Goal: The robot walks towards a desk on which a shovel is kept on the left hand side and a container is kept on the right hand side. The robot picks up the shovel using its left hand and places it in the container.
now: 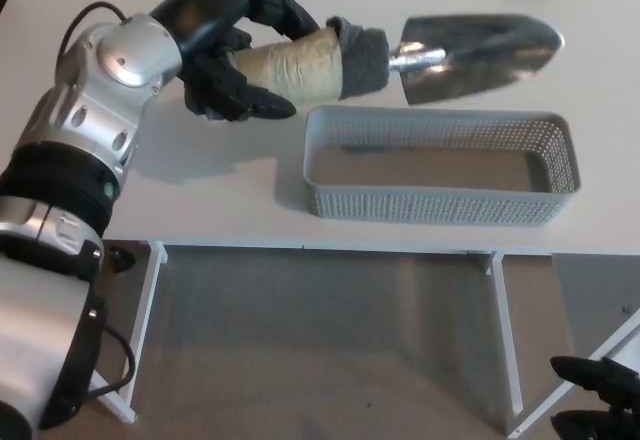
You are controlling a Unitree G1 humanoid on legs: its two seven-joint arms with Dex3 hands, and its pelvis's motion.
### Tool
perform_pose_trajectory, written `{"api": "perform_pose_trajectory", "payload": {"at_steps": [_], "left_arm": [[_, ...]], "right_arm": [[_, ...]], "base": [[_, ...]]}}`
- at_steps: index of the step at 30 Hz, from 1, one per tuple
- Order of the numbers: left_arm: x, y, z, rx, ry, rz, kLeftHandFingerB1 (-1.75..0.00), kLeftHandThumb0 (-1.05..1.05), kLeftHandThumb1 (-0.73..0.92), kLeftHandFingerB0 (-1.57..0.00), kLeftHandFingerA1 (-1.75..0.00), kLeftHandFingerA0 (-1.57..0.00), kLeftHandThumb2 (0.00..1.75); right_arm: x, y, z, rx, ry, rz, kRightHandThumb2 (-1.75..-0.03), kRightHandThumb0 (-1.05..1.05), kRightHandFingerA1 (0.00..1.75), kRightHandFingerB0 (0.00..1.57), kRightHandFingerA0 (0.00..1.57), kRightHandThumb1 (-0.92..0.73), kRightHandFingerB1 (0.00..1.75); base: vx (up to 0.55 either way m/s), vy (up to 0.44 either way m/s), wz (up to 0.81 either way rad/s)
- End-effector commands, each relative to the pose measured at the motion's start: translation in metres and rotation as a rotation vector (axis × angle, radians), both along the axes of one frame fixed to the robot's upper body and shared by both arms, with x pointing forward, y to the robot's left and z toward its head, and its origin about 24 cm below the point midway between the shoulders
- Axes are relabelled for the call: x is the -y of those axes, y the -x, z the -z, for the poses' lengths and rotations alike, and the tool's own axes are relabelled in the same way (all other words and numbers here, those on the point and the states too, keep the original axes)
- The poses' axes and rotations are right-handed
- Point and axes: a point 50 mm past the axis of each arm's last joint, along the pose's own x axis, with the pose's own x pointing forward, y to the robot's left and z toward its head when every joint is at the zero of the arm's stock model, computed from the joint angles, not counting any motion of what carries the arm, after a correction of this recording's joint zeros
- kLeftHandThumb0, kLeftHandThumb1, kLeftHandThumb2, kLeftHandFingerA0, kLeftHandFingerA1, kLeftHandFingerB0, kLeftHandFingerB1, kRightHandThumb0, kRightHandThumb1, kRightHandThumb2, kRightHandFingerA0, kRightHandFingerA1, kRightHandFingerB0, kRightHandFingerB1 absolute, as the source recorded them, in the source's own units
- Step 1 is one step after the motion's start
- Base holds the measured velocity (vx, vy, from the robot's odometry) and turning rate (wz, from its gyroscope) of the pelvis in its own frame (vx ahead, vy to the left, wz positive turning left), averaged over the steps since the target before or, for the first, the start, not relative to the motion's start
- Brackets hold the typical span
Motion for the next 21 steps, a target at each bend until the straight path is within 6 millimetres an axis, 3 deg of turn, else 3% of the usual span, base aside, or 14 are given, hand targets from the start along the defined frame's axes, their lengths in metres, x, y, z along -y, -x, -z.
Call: {"api": "perform_pose_trajectory", "payload": {"at_steps": [1,7,10,11,13,17,18,19,21], "left_arm": [[0.0013,0.0021,-0.0055,0.02,-0.043,0.084,-1.24,-0.13,0.77,-0.77,-1.03,-0.95,0.66],[0.003,0.0021,-0.0025,-0.006,-0.077,0.096,-1.36,-0.14,0.76,-0.68,-1.39,-0.87,0.63],[0.0042,0.0022,-0.0023,-0.014,-0.109,0.108,-1.39,-0.18,0.75,-0.66,-1.45,-0.84,0.68],[0.0055,0.0022,-0.0025,-0.01,-0.123,0.115,-1.32,-0.18,0.79,-0.62,-1.45,-0.82,0.64],[0.0072,0.0025,-0.0032,0.001,-0.143,0.125,-1.25,-0.18,0.78,-0.63,-1.27,-0.85,0.65],[0.0088,0.0031,-0.0027,0.02,-0.176,0.144,-1.22,-0.2,0.79,-0.62,-1.23,-0.85,0.64],[0.0095,0.0034,-0.0024,0.025,-0.183,0.151,-1.28,-0.19,0.79,-0.62,-1.26,-0.87,0.65],[0.0096,0.0033,-0.0028,0.028,-0.184,0.151,-1.21,-0.19,0.79,-0.66,-0.89,-0.97,0.63],[0.0101,0.0034,-0.0022,0.029,-0.187,0.154,-1.24,-0.18,0.79,-0.68,-0.83,-1.0,0.64]], "right_arm": [[0.0022,-0.0011,-0.0011,0.002,0.019,-0.007,-0.6,-0.41,0.51,0.4,0.57,-0.7,0.43],[0.0022,-0.0017,-0.0015,0.001,0.026,-0.015,-0.59,-0.42,0.52,0.41,0.58,-0.69,0.43],[0.0021,-0.0018,-0.0011,0.001,0.025,-0.018,-0.6,-0.42,0.52,0.41,0.58,-0.7,0.43],[0.0018,-0.0018,-0.0014,0.002,0.027,-0.02,-0.6,-0.42,0.52,0.41,0.58,-0.7,0.43],[0.0017,-0.0017,-0.0011,0.003,0.023,-0.017,-0.6,-0.41,0.52,0.4,0.57,-0.7,0.43],[0.0018,-0.0023,-0.0006,0.005,0.022,-0.017,-0.6,-0.42,0.52,0.4,0.57,-0.69,0.43],[0.0017,-0.0023,-0.0003,0.0,0.017,-0.008,-0.6,-0.42,0.52,0.41,0.58,-0.69,0.43],[0.002,-0.0031,-0.0009,0.001,0.021,-0.009,-0.6,-0.42,0.52,0.41,0.59,-0.69,0.43],[0.0017,-0.0038,-0.0015,0.004,0.027,-0.013,-0.6,-0.41,0.53,0.42,0.59,-0.69,0.44]], "base": [[0.0,0.0,0.0],[0.0,0.0,0.0],[0.0,0.0,0.0],[0.0,0.0,0.0],[0.0,0.0,0.0],[0.0,0.0,0.0],[0.0,0.0,0.0],[0.0,0.0,0.0],[0.0,0.0,0.0]]}}
